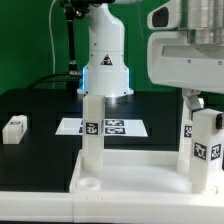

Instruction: Assemble desk

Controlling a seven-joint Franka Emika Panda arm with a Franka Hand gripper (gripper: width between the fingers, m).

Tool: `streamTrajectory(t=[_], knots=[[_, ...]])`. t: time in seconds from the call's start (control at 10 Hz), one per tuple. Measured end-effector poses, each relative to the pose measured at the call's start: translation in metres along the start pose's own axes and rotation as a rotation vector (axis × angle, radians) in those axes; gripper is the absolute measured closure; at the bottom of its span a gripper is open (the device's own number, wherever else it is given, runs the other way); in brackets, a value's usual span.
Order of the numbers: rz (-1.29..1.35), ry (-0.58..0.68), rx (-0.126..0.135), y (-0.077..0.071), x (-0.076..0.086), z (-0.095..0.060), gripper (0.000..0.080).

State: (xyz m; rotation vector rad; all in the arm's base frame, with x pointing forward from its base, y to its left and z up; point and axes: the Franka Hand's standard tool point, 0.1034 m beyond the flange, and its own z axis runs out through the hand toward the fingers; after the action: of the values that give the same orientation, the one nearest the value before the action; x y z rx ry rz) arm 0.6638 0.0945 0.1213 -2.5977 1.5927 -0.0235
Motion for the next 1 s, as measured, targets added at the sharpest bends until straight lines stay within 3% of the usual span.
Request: streamTrajectory(t=[0.1,0.2,0.3,0.5,1.0], knots=[[0.032,-0.006,0.001,0.0002,0.0004,-0.0002,0.0509],[0.059,-0.007,0.002,0.0002,0.0003,-0.0001,0.0427],[0.039,-0.006,0.001,0.0002,0.0003,0.0000,0.0427],[-0.013,-0.010,-0.007,0.0019,-0.0004,0.0007,0.0180],[-0.487,0.003,-0.013,0.0016,-0.0038,0.0024,0.0150]])
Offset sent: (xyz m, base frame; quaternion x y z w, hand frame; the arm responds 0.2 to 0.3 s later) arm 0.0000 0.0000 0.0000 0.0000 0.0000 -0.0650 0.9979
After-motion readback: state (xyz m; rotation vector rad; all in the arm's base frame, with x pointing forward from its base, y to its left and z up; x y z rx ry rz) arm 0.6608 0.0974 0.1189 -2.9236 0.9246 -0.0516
